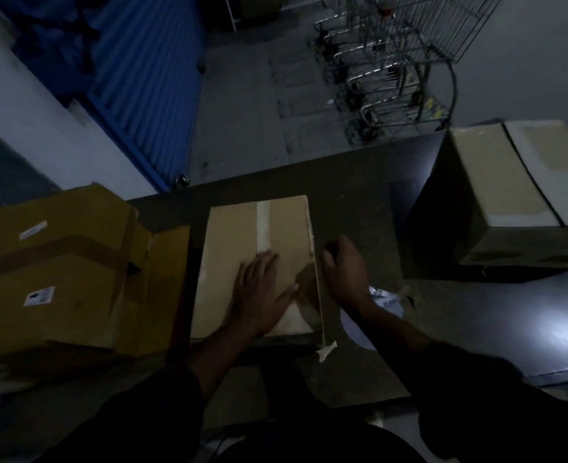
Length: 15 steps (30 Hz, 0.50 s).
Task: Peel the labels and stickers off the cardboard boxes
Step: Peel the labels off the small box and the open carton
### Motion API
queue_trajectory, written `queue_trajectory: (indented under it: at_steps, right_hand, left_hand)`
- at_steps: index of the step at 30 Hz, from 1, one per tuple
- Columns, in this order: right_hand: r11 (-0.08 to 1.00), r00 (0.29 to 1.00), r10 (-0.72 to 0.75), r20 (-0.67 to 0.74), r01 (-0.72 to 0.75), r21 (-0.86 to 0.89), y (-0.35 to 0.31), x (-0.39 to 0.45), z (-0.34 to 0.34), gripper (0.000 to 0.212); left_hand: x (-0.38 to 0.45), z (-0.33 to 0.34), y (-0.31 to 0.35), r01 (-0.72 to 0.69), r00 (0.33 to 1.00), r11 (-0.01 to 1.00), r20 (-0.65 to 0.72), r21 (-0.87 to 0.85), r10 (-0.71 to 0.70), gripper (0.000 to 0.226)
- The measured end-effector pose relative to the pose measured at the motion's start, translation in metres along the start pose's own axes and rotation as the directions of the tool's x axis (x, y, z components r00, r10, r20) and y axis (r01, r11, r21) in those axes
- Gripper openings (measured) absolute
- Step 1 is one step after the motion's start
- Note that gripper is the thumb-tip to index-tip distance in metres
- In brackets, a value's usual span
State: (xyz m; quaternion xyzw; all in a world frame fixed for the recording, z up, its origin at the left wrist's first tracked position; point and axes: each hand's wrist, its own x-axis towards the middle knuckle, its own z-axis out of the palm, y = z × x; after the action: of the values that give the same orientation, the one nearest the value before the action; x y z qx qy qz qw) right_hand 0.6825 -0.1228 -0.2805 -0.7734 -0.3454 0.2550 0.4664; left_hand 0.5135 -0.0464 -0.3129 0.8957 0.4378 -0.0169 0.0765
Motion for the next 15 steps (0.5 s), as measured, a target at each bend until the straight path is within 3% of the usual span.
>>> queue_trajectory:
  at_steps: [4,7,10,12,15]
  right_hand:
    - [0.981,0.987,-0.150,0.048,0.155,-0.114,-0.038,0.050,0.003,0.040]
    - [0.929,0.956,-0.182,0.231,0.244,-0.279,-0.059,0.085,0.013,0.063]
    - [0.822,0.881,-0.128,0.455,0.351,-0.448,-0.056,0.115,0.027,0.080]
    - [0.729,0.825,-0.071,0.560,0.426,-0.536,-0.044,0.123,0.033,0.085]
    - [0.686,0.831,-0.096,0.548,0.453,-0.568,-0.030,0.124,0.033,0.095]
  left_hand:
    - [-0.013,0.006,0.012,-0.101,0.995,0.994,0.022,0.045,0.100,0.076]
    - [-0.023,0.010,0.020,-0.162,0.986,0.959,0.072,0.232,0.149,0.082]
    - [-0.033,0.011,0.024,-0.265,0.964,0.896,0.101,0.357,0.246,0.069]
    - [-0.038,0.012,0.020,-0.349,0.934,0.879,0.045,0.326,0.354,0.063]
    - [-0.042,0.010,0.006,-0.403,0.905,0.908,-0.097,0.114,0.414,0.058]
